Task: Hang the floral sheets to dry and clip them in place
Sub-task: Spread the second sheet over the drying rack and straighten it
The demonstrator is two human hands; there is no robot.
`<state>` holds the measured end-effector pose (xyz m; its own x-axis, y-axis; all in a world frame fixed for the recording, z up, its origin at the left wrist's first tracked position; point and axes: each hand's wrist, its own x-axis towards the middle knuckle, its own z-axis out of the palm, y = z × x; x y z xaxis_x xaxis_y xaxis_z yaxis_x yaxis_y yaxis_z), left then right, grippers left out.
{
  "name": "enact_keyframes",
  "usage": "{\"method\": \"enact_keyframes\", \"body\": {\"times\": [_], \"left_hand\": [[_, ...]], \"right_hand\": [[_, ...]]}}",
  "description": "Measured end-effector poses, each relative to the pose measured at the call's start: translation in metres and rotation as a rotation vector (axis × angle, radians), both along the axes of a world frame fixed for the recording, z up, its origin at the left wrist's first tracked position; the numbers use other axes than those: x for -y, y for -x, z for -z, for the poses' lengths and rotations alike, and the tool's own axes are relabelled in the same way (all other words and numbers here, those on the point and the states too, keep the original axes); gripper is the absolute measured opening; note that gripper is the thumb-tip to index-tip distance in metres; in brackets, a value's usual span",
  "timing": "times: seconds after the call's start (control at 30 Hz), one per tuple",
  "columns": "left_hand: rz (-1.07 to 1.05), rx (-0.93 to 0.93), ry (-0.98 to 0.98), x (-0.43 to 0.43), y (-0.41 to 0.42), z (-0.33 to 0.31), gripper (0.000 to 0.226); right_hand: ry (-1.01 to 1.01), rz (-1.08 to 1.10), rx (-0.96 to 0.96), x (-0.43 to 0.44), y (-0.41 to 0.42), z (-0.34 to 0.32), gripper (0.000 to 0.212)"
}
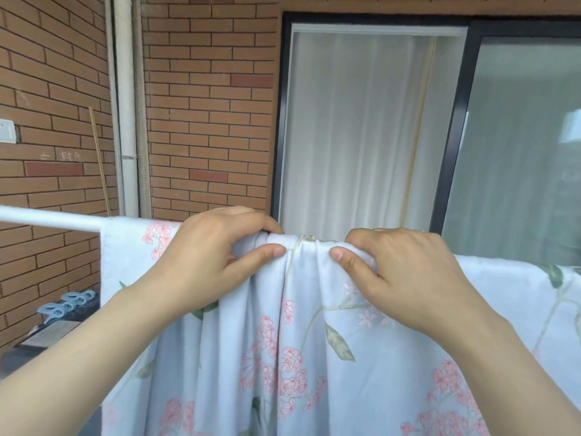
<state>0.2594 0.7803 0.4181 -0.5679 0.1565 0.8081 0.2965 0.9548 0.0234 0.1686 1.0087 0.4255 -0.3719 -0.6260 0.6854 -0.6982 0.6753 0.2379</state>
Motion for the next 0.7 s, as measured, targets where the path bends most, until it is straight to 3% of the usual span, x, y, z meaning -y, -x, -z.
{"method": "enact_keyframes", "body": {"times": [0.27, 0.7], "left_hand": [[0.187, -0.007, -0.256, 0.004, 0.003, -0.003, 0.021], [0.057, -0.077, -0.160, 0.041, -0.017, -0.005, 0.029]], "right_hand": [[0.006, 0.002, 0.008, 0.002, 0.002, 0.001, 0.056], [0.025, 0.001, 0.054, 0.002, 0.002, 0.000, 0.052]]}}
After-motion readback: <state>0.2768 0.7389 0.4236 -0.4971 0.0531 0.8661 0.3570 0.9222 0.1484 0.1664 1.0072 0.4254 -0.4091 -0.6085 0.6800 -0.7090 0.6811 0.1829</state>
